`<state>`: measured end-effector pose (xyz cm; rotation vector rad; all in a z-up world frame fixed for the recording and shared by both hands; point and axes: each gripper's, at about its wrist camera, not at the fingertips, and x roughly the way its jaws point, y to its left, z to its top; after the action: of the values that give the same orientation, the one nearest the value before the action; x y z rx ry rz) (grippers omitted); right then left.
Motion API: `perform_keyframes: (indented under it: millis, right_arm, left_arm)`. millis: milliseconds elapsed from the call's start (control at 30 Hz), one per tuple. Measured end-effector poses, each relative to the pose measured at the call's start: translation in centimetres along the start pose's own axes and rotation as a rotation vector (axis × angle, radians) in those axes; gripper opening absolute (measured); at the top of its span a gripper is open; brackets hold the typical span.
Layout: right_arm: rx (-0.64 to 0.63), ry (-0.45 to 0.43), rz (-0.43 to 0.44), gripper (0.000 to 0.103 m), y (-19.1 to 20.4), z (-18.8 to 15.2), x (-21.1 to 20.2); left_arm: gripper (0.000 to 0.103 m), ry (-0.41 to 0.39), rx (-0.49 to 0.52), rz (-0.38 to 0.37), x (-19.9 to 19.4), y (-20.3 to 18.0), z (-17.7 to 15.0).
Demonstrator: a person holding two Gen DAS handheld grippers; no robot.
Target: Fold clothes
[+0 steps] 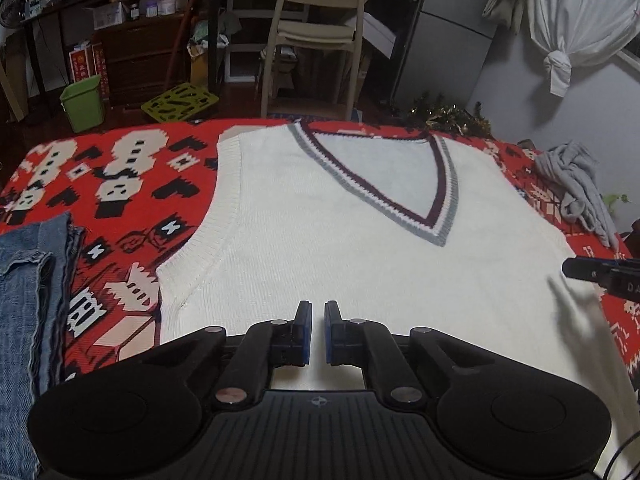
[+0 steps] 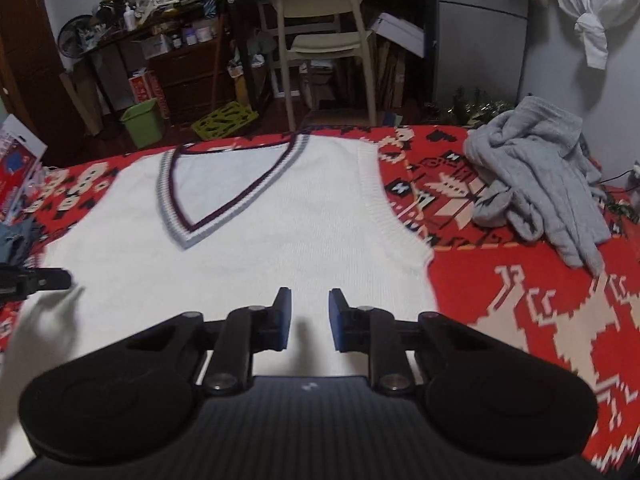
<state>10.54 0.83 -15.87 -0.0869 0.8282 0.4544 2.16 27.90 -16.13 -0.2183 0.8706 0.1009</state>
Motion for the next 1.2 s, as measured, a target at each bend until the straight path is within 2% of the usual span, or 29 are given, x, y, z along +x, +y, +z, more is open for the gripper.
perform_keyframes:
  millis: [100,233,467,533,600,667,700,833,1000,1200]
  right_arm:
    - [-0.036,0.031,-0.048,0.019,-1.1,0.1,2.0]
    - [-0.030,0.052,-0.082,0.018,-3.3,-1.7,2.1]
    - [-0.046,0.059,-0.065,0.016,-3.9,-4.2,-1.5]
    - [-0.051,0.061,-0.060,0.017,-4.1,-5.0,-2.5]
    - [-0.056,0.063,-0.055,0.019,-4.3,-5.7,-3.5]
    - [-0.060,0.065,-0.050,0.016,-4.5,-6.4,-4.5]
    - [-0.060,0.057,-0.046,0.011,-4.4,-5.8,-4.4]
    - [-0.057,0.036,-0.023,0.009,-4.5,-3.1,-2.8]
    - [-0.088,0.041,-0.064,0.006,-4.4,-0.6,0.9]
    - [-0.066,0.037,-0.060,0.003,-5.3,-1.2,1.5]
  left_arm:
    - [0.004,0.005,-0.003,-0.023,0.1,0.9,-0.6]
    - [0.004,0.002,0.001,-0.044,-1.5,2.1,-2.0]
    - [0.005,0.019,-0.038,0.011,-4.5,4.0,-5.3]
    - [0.005,0.028,-0.055,0.004,-5.1,4.4,-5.9]
    - [0.005,0.025,-0.044,0.014,-5.7,4.3,-6.0]
    - [0.005,0.018,-0.047,0.006,-5.6,4.2,-5.5]
    - [0.005,0.015,-0.049,0.001,-5.6,4.1,-5.2]
    - [0.005,0.010,-0.061,-0.018,-4.9,3.9,-3.8]
    - [0.005,0.017,-0.059,-0.030,-3.8,3.3,-2.4]
    - [0.005,0.044,-0.034,-0.023,-3.0,3.2,-2.8]
